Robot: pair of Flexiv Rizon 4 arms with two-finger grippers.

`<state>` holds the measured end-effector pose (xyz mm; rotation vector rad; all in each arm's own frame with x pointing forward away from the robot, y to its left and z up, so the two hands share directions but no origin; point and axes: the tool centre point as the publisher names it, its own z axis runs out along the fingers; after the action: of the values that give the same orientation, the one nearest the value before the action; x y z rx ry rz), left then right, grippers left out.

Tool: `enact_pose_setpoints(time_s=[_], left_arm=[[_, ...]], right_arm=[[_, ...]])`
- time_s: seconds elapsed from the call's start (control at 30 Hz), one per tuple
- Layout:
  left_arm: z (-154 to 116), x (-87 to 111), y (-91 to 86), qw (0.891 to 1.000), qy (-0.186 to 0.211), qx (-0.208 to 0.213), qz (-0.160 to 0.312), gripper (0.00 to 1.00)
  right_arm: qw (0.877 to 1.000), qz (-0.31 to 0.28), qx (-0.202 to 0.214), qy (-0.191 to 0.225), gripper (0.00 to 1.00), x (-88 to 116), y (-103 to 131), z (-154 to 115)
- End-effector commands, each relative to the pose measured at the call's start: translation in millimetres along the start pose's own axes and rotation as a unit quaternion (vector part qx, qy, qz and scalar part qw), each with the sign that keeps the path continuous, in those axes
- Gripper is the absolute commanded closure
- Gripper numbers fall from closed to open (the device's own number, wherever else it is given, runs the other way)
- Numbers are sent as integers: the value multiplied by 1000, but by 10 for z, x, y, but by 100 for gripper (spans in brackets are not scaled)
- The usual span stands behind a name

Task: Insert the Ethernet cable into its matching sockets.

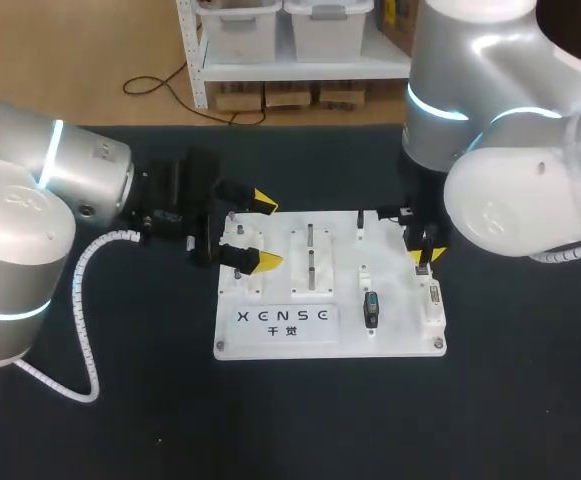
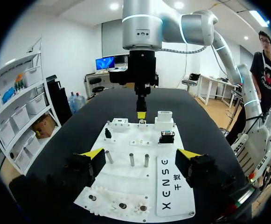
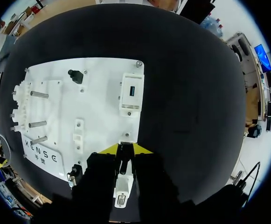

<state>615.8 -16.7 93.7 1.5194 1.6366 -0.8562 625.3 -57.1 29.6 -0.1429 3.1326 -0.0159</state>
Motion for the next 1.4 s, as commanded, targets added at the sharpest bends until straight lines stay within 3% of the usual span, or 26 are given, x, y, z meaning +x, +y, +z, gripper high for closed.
enact_pose_setpoints(time_s=[0.03, 0.9, 1.37, 1.4], left_arm=[[0, 16, 3, 1000, -3, 0, 1, 0], [0, 16, 3, 1000, -3, 0, 1, 0], [0, 16, 3, 1000, -3, 0, 1, 0], [0, 16, 3, 1000, -3, 0, 1, 0]], right_arm=[[1000, 0, 0, 2, 100, -10, 7, 39], [1000, 5, 2, 20, 100, 23, 2, 218], [1000, -7, -5, 5, 100, -20, 8, 112], [1000, -11, -8, 4, 87, -26, 14, 97]])
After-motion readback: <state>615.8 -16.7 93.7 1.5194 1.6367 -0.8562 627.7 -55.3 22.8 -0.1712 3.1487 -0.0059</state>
